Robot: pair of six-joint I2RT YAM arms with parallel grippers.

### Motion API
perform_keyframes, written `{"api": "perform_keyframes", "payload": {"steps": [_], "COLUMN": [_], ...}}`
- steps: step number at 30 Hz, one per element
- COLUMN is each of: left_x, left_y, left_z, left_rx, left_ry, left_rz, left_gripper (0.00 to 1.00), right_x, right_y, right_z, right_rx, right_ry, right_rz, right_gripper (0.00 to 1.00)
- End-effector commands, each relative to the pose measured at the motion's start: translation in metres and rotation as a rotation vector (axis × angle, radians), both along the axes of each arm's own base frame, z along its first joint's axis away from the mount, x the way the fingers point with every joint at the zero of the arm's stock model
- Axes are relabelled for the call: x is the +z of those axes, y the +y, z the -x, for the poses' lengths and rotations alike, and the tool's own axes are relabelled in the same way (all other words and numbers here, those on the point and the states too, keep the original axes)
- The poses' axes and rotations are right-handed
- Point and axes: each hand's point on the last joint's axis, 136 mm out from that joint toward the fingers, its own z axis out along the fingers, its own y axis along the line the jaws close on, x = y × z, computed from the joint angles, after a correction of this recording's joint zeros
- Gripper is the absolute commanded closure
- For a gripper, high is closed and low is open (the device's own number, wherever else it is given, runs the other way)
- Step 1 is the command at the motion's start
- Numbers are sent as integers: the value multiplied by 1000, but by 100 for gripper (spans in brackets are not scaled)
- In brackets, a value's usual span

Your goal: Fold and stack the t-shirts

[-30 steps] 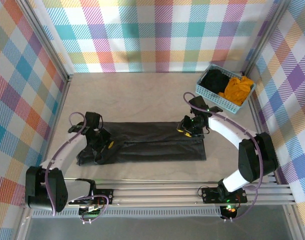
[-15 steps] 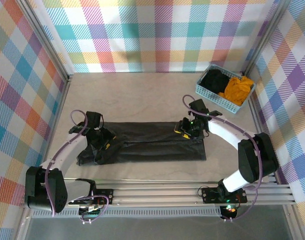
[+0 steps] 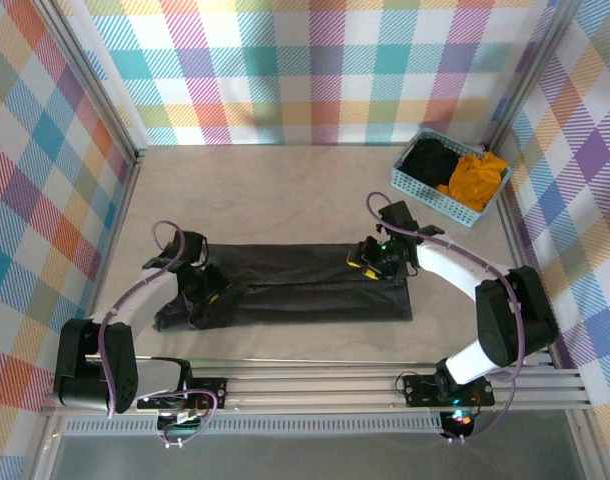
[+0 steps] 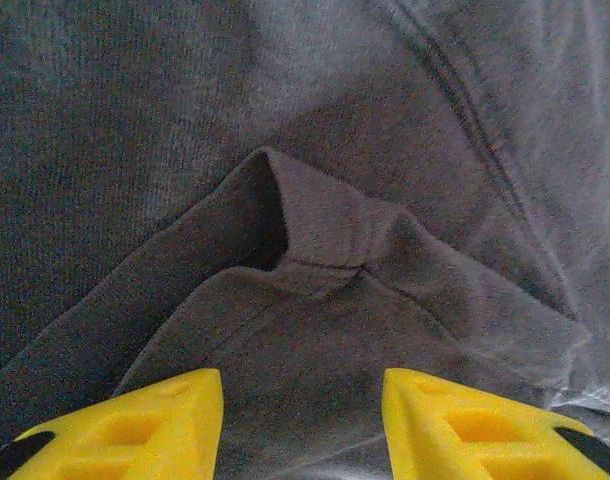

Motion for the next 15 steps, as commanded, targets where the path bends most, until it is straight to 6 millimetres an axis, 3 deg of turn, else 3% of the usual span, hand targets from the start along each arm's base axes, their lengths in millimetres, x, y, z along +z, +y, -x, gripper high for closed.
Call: {"api": "perform_keyframes", "payload": {"steps": [1,4,9,15], "left_x": [0,3,27,14], "left_y": [3,5,19,36], "left_z": [-4,-8,-23,-34], "left_rx": [-23,-24,-21,-4], "left_ry": [-42,-65,-151,-133], "left_rz": [-15,-27,-111,-103], "left_gripper": [55,55,55,56], "right_x": [10,12,12,13], "right_y": [3,4,2,2], "right_z": [-6,-6,-4,-1], "right_rx": [-4,-1,6,12], "right_ry": [-24,-24,-14,-7], "right_rz": [-23,-23,-15,-12], "right_gripper": [53,52,52,52]}}
